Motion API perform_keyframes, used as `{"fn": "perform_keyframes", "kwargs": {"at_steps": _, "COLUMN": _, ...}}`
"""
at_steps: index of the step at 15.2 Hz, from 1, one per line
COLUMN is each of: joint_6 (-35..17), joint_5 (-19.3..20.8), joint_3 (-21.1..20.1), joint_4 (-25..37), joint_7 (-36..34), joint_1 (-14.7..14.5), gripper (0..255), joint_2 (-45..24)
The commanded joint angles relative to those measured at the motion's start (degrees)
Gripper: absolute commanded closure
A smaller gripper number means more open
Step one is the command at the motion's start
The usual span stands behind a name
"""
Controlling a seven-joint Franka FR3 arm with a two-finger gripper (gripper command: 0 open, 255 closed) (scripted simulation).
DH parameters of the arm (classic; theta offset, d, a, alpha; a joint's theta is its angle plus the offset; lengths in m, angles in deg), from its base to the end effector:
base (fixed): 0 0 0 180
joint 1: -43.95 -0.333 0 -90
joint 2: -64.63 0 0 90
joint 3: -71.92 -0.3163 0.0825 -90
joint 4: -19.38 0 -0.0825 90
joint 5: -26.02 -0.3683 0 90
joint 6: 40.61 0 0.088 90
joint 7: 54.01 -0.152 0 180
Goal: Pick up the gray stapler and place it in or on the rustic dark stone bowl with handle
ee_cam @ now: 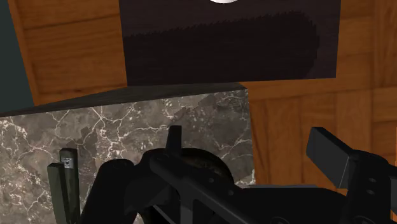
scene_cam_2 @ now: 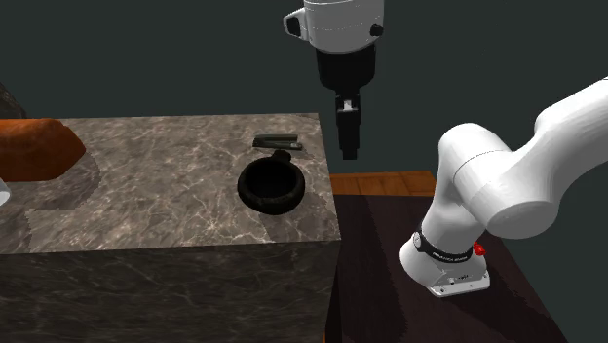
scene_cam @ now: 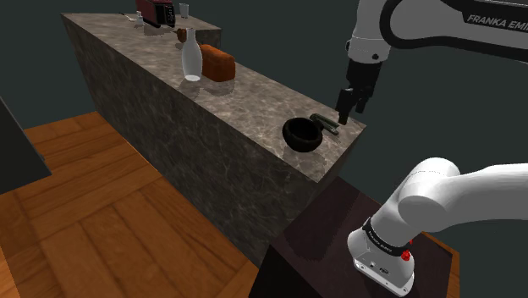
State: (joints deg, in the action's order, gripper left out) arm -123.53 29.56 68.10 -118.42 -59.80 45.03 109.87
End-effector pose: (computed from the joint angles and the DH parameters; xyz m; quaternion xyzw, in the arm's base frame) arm 0.2666 0.0062 0.5160 0.9942 -0.0395 -0.0808 0.0598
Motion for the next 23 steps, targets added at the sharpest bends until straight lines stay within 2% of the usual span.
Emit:
{"fn": "perform_keyframes", "kwargs": {"at_steps": 1, "joint_6": 0.0, "joint_5": 0.0, "joint_3": 0.0, "joint_4": 0.0, "joint_7": 0.0, "joint_1": 0.0, "gripper": 0, "joint_2": 0.0}}
{"fn": "perform_keyframes", "kwargs": {"at_steps": 7, "joint_6": -10.4, "joint_5": 4.5, "joint_3": 6.7, "joint_4": -4.1, "joint_7": 5.8, "joint_1": 2.7, "gripper": 0, "joint_2": -3.3}}
{"fn": "perform_keyframes", "kwargs": {"at_steps": 14, "joint_6": -23.2, "joint_5": 8.2, "joint_3": 14.6, "joint_4": -5.3, "joint_7": 12.4, "joint_1": 5.5, "gripper": 0, "joint_2": -11.3}}
{"fn": "perform_keyframes", "kwargs": {"at_steps": 19, "joint_6": -32.0, "joint_5": 8.8, "joint_3": 20.3, "joint_4": -3.6, "joint_7": 17.5, "joint_1": 6.6, "gripper": 0, "joint_2": -19.4}}
{"fn": "perform_keyframes", "kwargs": {"at_steps": 23, "joint_6": -38.6, "joint_5": 7.3, "joint_3": 24.6, "joint_4": -0.8, "joint_7": 22.3, "joint_1": 6.9, "gripper": 0, "joint_2": -26.9}}
